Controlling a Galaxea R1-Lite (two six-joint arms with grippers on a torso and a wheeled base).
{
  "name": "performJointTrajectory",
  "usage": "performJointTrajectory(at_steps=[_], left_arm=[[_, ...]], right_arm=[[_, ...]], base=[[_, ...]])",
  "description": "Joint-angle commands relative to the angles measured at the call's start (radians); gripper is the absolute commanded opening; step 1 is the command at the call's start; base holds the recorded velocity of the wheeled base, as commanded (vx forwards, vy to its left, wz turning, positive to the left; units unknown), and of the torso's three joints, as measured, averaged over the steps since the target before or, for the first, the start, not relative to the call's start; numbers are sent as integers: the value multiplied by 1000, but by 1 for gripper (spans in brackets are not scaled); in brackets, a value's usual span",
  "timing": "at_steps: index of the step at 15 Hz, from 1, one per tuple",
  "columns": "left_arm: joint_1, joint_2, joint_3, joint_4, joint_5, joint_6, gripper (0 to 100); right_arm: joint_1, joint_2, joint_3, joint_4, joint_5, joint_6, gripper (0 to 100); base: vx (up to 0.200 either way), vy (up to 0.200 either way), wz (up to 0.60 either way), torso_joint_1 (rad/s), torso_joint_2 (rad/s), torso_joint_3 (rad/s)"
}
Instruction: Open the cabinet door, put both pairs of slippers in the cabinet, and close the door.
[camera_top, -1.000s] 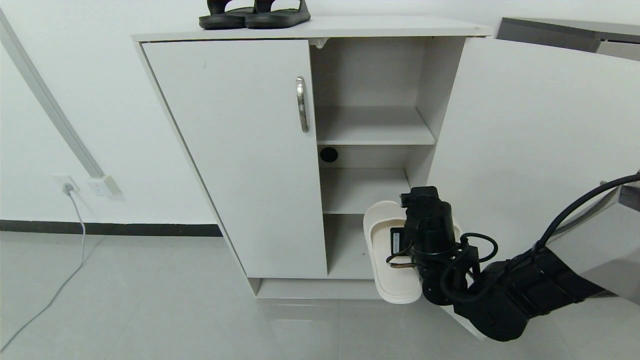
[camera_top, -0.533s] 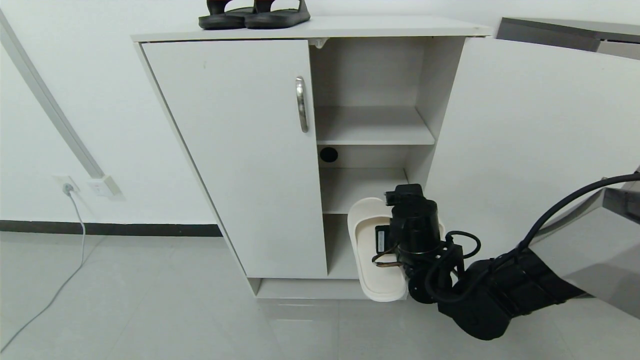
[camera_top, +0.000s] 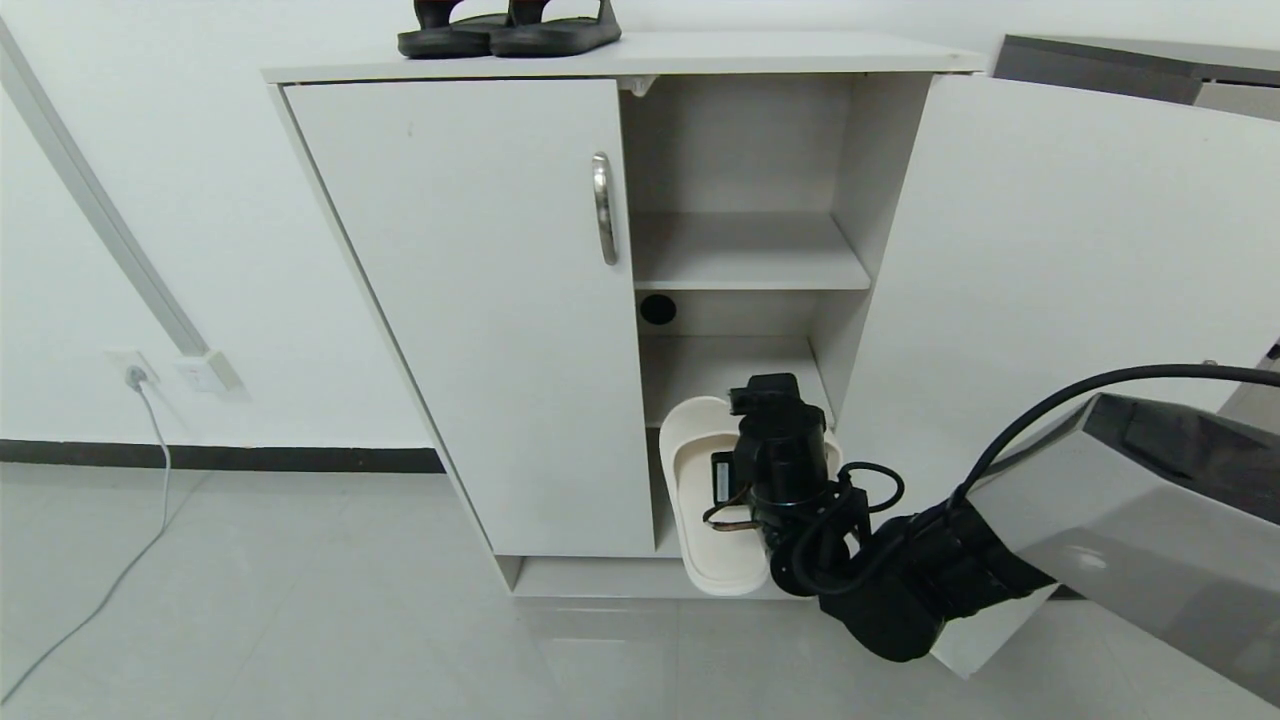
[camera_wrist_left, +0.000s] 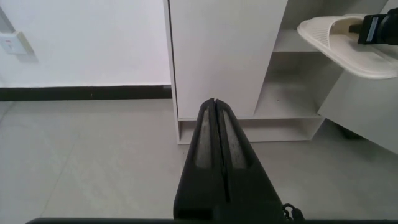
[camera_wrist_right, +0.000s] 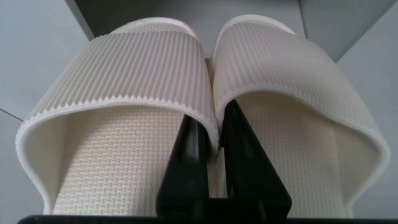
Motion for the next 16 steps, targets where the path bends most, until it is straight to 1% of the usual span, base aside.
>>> performJointTrajectory(at_steps=[1, 7, 14, 16], left_arm=[[-1, 2, 0, 0, 0, 0, 0], [-1, 2, 0, 0, 0, 3, 0], [-1, 2, 0, 0, 0, 3, 0], [-1, 2, 0, 0, 0, 0, 0]], right_arm=[[-2, 13, -1, 1, 0, 0, 0], [-3, 39, -11, -1, 2, 0, 0], [-3, 44, -32, -1, -6, -3, 0], [-2, 24, -32, -27, -35, -31, 0]], base=[[0, 0, 0, 0, 0, 0], [0, 0, 0, 0, 0, -16], [0, 0, 0, 4, 1, -182], [0, 0, 0, 2, 2, -205]])
